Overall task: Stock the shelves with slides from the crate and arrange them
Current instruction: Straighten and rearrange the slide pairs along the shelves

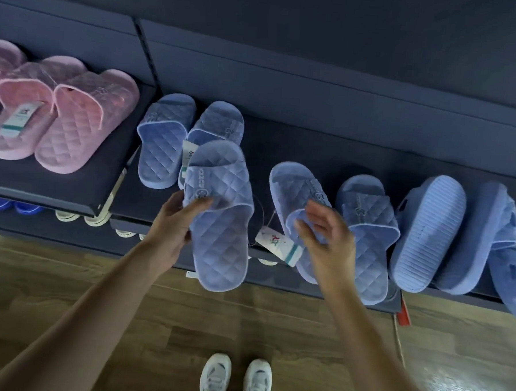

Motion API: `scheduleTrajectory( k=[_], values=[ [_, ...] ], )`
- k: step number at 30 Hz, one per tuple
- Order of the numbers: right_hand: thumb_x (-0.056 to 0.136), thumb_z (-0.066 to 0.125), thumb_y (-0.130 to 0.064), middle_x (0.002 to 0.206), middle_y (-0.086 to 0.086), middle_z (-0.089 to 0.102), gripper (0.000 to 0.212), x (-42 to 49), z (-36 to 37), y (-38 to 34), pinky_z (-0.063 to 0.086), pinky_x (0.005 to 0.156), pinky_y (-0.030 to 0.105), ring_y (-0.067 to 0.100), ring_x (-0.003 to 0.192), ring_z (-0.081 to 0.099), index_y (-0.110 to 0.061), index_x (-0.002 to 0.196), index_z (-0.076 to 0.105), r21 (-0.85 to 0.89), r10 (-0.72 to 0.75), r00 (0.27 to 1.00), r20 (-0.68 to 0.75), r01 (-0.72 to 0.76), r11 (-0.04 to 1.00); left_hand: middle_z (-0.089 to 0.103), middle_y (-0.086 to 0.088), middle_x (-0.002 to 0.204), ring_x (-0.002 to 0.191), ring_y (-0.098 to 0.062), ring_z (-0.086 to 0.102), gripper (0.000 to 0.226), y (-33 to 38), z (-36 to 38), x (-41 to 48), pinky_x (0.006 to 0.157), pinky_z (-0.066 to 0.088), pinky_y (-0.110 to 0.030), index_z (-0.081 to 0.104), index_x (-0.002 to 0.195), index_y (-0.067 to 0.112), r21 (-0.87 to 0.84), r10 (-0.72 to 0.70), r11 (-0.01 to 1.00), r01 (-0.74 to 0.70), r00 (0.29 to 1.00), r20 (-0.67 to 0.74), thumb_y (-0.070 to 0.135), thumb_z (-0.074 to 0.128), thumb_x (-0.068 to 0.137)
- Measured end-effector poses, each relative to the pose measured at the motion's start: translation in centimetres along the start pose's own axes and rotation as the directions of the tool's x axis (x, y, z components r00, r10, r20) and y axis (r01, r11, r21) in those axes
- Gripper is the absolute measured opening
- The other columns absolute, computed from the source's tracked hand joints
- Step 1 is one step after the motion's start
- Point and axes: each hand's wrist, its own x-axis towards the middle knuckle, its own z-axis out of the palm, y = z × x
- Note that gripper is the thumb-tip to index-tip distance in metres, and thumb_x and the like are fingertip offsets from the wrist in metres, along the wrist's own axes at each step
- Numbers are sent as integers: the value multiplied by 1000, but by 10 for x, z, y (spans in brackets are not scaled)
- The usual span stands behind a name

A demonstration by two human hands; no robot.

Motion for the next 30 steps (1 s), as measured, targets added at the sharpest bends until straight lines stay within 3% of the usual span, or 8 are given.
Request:
scheduleTrajectory(
  k=[3, 5, 8, 13, 17, 22, 27, 30],
  values=[
    [82, 69, -14, 103, -3, 63, 28, -6, -16, 28, 48, 73, 23, 17, 95, 61, -11, 109, 62, -245, -37, 994, -103, 11, 970, 69, -6, 94, 87, -24, 65, 59, -4, 0, 5, 76, 49, -38, 60, 110, 15, 74, -60, 995, 61, 998, -21, 42, 69, 59],
    [79, 72, -17, 115, 4, 61, 42, -8, -15, 48, 46, 77, 25, 21, 106, 59, -9, 118, 59, -386, -65, 996, 53, 80, 919, 69, -4, 88, 80, -21, 65, 64, -8, 5, 8, 71, 49, -34, 61, 107, 14, 102, -78, 991, 82, 996, -37, 45, 70, 53],
    [68, 81, -30, 137, 12, 50, 77, -7, -10, 72, 42, 101, 42, 27, 127, 46, -4, 132, 48, -550, -142, 938, 316, 303, 779, 69, -5, 89, 80, -21, 65, 58, -14, 14, 12, 72, 48, -35, 61, 107, 15, 114, -113, 986, 119, 992, -64, 43, 67, 57],
    [74, 54, -52, 136, 14, 50, 71, -3, 3, 79, 35, 106, 45, 30, 127, 46, -8, 130, 52, -662, -212, 924, 317, 376, 648, 69, -9, 97, 84, -25, 65, 40, -16, 22, 19, 72, 47, -35, 61, 107, 13, 112, -146, 981, 159, 983, -114, 33, 69, 74],
    [82, 47, -39, 130, 13, 57, 54, -3, 13, 81, 39, 103, 45, 28, 123, 52, -5, 123, 58, -627, -255, 946, 201, 324, 708, 69, -9, 88, 78, -23, 63, 21, -14, 29, 21, 68, 45, -31, 65, 99, 11, 90, -180, 978, 191, 977, -114, 24, 64, 83],
    [93, 31, -53, 128, 16, 57, 65, 2, 25, 76, 42, 99, 50, 32, 120, 54, -1, 120, 59, -573, -182, 980, 83, 196, 795, 63, -17, 86, 76, -24, 56, 51, -17, 52, 27, 62, 38, -32, 63, 95, -2, 110, -109, 986, 129, 979, -172, 37, 71, 63],
    [82, 54, -34, 114, 16, 66, 30, 6, 23, 73, 46, 92, 38, 24, 113, 55, -6, 71, 61, -448, -244, 969, -41, 201, 871, 52, -12, 79, 72, -22, 51, 24, -14, 70, 43, 61, 40, -31, 58, 87, 10, 96, -73, 990, 102, 961, -268, 32, 64, 82],
    [84, 54, -22, 97, 11, 66, 22, 7, 15, 63, 48, 74, 29, 25, 91, 58, -2, 78, 60, -289, -98, 993, -72, 73, 955, 52, -9, 81, 74, -22, 50, 19, -16, 69, 46, 66, 41, -34, 56, 87, 16, 99, -65, 990, 101, 946, -316, 33, 63, 82]
  ],
)
